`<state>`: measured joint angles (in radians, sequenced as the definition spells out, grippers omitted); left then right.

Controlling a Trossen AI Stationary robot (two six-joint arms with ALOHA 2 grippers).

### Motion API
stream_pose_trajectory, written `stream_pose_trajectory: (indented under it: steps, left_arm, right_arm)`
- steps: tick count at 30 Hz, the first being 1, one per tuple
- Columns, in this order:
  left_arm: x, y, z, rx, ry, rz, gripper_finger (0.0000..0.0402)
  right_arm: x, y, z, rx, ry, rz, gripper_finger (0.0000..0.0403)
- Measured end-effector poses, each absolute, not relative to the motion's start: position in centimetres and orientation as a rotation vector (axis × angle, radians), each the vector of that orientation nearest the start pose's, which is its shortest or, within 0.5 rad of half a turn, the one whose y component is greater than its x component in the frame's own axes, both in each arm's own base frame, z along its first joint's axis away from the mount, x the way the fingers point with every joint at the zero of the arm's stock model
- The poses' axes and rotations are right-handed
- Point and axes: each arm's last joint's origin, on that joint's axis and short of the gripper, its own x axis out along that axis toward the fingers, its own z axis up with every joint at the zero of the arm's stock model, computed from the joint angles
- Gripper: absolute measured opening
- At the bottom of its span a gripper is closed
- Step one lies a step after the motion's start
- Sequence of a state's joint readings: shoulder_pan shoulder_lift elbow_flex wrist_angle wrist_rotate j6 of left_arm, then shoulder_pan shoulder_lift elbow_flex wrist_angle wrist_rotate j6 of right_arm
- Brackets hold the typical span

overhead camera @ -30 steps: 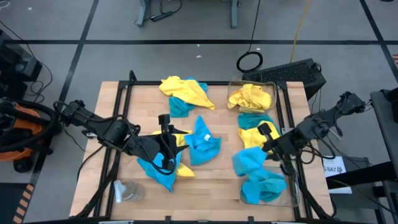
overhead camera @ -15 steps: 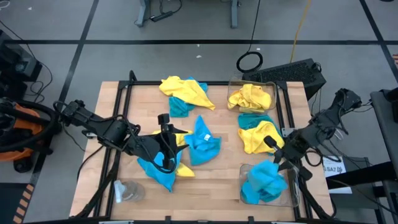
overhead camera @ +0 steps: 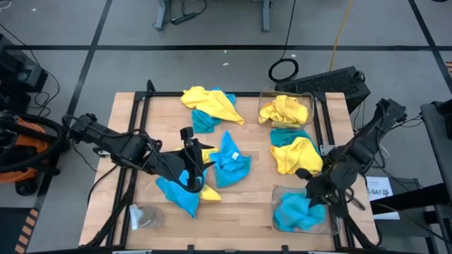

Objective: Sort microfiber towel by color & place in baskets
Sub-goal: Put the blue microfiber cloth into the bottom transparent bin

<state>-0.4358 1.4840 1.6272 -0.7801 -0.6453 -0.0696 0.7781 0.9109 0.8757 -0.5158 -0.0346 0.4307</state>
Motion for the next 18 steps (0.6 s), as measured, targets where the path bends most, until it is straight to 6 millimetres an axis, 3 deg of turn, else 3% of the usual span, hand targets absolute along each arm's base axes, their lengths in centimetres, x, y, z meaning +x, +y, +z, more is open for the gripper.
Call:
stream_pose_trajectory:
  steps: [18]
  left_arm:
    - [31.0,-12.5,36.9,0.356,0.681,0.219,0.0212]
  right_arm:
    - [14.0,16.7,25.2,0.132,1.081,0.32,0.0]
